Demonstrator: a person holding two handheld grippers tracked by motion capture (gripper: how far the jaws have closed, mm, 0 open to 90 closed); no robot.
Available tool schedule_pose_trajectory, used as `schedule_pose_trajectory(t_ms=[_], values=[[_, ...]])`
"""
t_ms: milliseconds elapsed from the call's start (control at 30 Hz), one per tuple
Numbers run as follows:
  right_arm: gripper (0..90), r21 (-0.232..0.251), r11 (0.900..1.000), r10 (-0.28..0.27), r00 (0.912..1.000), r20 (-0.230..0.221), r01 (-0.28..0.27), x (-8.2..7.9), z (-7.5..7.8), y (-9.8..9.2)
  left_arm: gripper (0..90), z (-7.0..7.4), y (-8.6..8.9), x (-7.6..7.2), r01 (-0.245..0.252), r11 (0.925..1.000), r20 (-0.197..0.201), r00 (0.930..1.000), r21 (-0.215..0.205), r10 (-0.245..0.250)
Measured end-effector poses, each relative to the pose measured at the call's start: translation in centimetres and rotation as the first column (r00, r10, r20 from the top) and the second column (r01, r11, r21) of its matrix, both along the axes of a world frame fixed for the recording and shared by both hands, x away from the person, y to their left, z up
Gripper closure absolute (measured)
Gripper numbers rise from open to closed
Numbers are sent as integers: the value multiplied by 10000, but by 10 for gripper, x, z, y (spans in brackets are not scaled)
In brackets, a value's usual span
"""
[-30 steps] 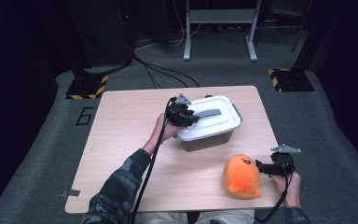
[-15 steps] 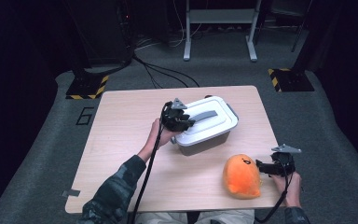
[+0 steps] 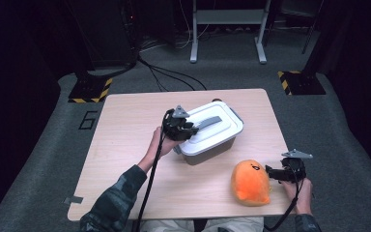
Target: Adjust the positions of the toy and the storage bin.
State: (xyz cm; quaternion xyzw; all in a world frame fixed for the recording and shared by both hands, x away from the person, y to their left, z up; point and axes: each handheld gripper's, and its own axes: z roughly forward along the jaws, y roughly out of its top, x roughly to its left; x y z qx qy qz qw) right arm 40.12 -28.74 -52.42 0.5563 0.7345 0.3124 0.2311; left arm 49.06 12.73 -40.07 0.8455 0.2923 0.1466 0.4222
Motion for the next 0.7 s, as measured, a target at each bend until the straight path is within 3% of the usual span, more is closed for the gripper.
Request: schedule_pose_trajectory(t_ms=[167,400,567,700], values=[[129,37,10000,-34,10000,4,34,0,0,0,645,0,5,-6,40,10000,15,10000,66,-40],[127,-12,10000,-28,10000,-1,28,0,0,0,640,4,7,-11,146,9981,201,9997,605,-158],[126,-30,10000,-43,10000,7,43,0,0,0,465,9,-4,-6,81,9971,226,9997,758,-99],[126,-55,10000,-43,10000,0,43,0,0,1,430,9,-17,1,104,9972,129,9999,735,-114]])
